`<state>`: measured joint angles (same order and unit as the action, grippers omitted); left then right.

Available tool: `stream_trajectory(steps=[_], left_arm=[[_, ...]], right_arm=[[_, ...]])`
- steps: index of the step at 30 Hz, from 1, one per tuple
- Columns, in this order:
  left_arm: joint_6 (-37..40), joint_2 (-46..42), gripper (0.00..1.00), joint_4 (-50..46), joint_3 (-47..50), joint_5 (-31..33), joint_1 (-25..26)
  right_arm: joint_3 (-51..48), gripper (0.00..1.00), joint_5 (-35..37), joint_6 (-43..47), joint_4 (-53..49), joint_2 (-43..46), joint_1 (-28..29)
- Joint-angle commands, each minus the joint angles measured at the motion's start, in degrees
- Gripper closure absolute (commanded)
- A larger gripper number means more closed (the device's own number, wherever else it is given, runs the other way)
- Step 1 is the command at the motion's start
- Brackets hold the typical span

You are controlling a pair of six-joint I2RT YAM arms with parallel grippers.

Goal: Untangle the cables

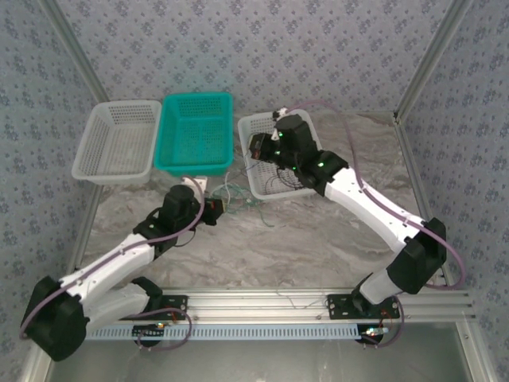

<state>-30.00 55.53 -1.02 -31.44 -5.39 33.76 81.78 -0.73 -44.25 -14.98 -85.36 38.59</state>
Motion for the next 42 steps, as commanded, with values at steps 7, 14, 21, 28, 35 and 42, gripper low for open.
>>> stream_trajectory(steps=[7,14,21,28,35,42], left_arm=[[-3.0,-8.2,1.0,-14.4,2.6,5.8,-11.3],[-2.2,-5.3,1.0,-14.9,1.5,4.5,-14.2],[-2.1,-4.1,1.0,-9.4,2.6,0.6,-14.2],[-0.5,-6.0,1.0,-8.2,2.3,-3.0,-14.0],[-0.5,-6.5,1.0,-8.8,1.8,-2.5,-13.9],[0.1,-4.9,1.0,-10.8,0.1,-0.1,-13.9]], right_arm=[[-3.7,1.0,6.5,-0.7,-1.6,10.4,-11.1],[4.5,1.0,-0.4,5.0,-0.4,9.4,-15.3],[24.1,1.0,-9.1,10.7,-3.2,-2.6,-15.3],[31.3,1.0,-11.2,11.6,-5.6,-11.7,-15.8],[18.6,1.0,-8.8,10.4,-7.4,-17.6,-15.3],[19.1,0.36,5.0,17.3,-21.4,-23.3,-13.2]])
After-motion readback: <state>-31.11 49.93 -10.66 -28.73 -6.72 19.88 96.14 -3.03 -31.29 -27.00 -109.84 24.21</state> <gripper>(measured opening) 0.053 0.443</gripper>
